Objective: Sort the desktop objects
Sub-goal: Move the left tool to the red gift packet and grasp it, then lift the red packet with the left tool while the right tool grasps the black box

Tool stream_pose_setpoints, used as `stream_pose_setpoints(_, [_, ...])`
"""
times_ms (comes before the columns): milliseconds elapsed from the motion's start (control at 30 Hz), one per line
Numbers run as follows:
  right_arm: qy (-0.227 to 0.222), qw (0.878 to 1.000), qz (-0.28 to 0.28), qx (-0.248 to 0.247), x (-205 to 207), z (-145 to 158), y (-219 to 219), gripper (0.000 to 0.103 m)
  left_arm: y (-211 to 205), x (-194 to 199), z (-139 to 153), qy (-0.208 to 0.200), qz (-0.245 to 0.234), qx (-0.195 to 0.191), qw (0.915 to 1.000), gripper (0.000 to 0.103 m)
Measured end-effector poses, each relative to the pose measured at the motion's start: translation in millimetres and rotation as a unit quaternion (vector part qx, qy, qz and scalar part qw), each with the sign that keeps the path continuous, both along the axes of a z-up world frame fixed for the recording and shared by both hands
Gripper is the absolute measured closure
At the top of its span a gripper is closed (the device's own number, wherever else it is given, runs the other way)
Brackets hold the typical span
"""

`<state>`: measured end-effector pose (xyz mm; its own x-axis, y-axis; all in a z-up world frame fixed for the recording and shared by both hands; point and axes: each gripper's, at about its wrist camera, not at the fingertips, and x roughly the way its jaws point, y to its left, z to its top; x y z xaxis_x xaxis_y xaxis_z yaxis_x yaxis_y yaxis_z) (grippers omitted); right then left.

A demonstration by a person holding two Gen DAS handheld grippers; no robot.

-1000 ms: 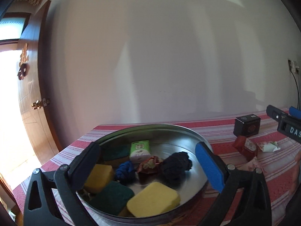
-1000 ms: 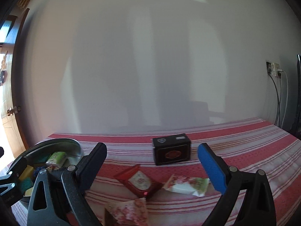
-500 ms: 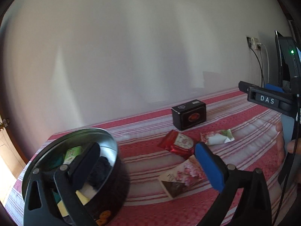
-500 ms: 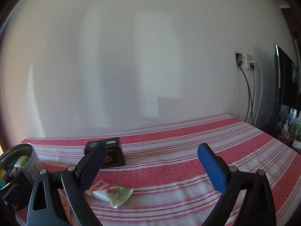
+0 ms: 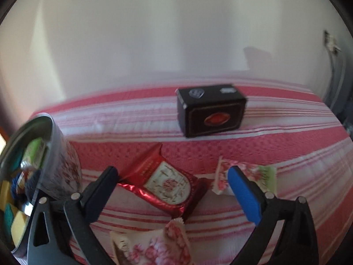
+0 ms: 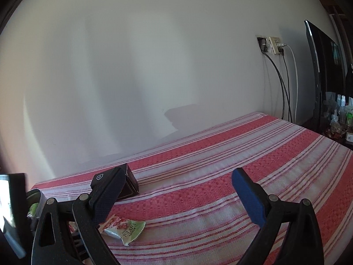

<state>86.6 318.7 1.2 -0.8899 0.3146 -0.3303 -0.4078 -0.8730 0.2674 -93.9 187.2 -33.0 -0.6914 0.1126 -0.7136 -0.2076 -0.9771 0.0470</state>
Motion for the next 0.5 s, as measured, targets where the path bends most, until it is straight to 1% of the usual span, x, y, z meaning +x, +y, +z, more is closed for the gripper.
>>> stream_pose_setpoints(67, [0.003,1.0,0.0,-0.011,2.1,-0.7,2.0,0.004,-2.5,-13.4,-8.2,-0.037,0.024,0.018,0.9989,0.014])
stream_pose_setpoints(133, [0.002,1.0,0.005,-0.026,2.4,-2.8,4.9,0.004,-5.8,-24.0,-15.1,-0.062,0.039,0.035,0.9967,0.016])
stream_pose_setpoints(167, [0.001,1.0,0.008,-0.03,1.8,-3.6,5.9,0.004,-5.6,-26.9,-16.6,-0.065,0.038,0.037,0.9965,0.022])
stream_pose_setpoints(200, [-0.001,0.999,0.01,-0.034,1.0,-4.4,6.3,0.004,-6.2,-28.6,-16.1,-0.064,0.034,0.038,0.9966,0.031])
stream_pose_setpoints(233, [-0.004,0.999,0.012,-0.036,-0.3,-5.2,6.8,0.004,-6.7,-29.6,-15.1,-0.062,0.025,0.044,0.9968,0.036])
stream_pose_setpoints(267, [-0.006,0.999,0.014,-0.037,-1.0,-5.6,6.7,0.004,-7.3,-30.5,-14.6,-0.06,0.016,0.052,0.9967,0.045])
stream_pose_setpoints(300, [-0.007,0.999,0.015,-0.039,-1.6,-5.8,7.4,0.004,-10.0,-31.6,-13.8,-0.06,0.003,0.069,0.9958,0.05])
stream_pose_setpoints(400, [-0.012,0.999,0.018,-0.042,-3.0,-7.0,8.3,0.004,-17.4,-31.5,-13.0,-0.062,-0.019,0.102,0.9927,0.053])
stream_pose_setpoints(467, [-0.014,0.999,0.016,-0.043,-2.8,-7.4,9.6,0.004,-20.9,-28.7,-11.6,-0.059,-0.031,0.111,0.9916,0.054])
stream_pose_setpoints(500, [-0.015,0.999,0.016,-0.043,-3.2,-7.7,9.7,0.004,-22.2,-24.7,-8.6,-0.051,-0.038,0.114,0.9914,0.054])
